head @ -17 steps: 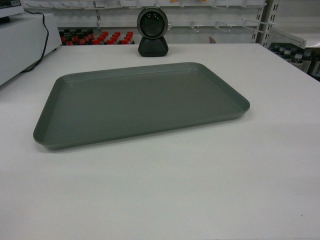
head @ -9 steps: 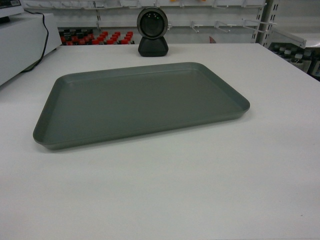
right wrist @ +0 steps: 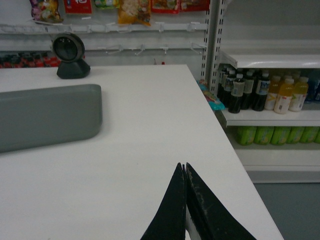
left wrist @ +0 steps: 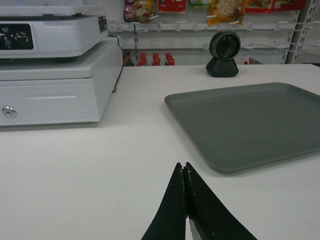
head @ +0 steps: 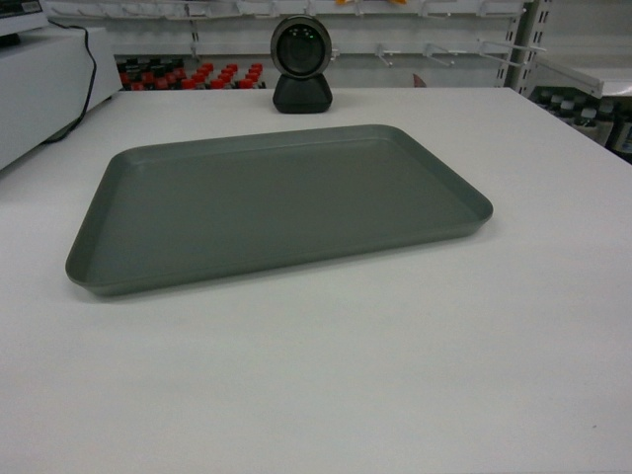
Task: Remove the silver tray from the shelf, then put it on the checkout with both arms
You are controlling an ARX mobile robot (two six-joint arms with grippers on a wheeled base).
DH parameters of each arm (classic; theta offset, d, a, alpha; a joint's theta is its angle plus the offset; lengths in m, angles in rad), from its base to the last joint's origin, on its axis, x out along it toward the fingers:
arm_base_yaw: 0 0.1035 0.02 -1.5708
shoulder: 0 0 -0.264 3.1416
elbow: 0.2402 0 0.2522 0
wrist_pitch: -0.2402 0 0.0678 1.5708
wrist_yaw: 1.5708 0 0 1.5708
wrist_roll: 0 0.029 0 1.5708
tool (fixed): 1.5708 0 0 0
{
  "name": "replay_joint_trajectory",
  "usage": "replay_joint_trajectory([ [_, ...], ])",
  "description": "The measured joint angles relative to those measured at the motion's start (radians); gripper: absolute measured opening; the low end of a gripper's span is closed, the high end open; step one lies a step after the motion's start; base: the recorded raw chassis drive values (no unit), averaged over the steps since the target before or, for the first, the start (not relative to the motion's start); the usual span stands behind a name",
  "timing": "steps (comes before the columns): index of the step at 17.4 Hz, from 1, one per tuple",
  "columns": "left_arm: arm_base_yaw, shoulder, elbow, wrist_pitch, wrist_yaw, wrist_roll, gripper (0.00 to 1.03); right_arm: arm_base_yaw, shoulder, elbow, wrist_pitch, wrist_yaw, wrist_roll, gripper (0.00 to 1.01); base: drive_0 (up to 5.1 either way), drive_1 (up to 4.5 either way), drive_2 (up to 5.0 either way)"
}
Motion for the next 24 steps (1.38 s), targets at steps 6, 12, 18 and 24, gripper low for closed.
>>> replay_joint_trajectory([
  [6, 0.001, 0.0, -0.008, -0.01, 0.003, 0.002, 0.02, 0.0, -0.002, 0.0, 0.004, 0.0, 0.0, 0.02, 0.0, 0.0, 0.0],
  [12, 0.001, 0.0, -0.008, -0.011, 0.003, 0.002, 0.75, 0.0, -0.002, 0.0, 0.004, 0.0, 0.0, 0.79, 0.0, 0.0, 0.0],
  [18, 0.001, 0.0, -0.008, -0.012, 0.003, 0.003, 0.98, 0.0, -0.001, 0.0, 0.002, 0.0, 0.0, 0.98, 0.0, 0.0, 0.0],
  [24, 0.001, 0.0, -0.008, -0.009, 0.003, 0.003, 0.98, 0.0, -0.001, 0.0, 0.004, 0.0, 0.0, 0.98, 0.0, -2.11, 2.1],
])
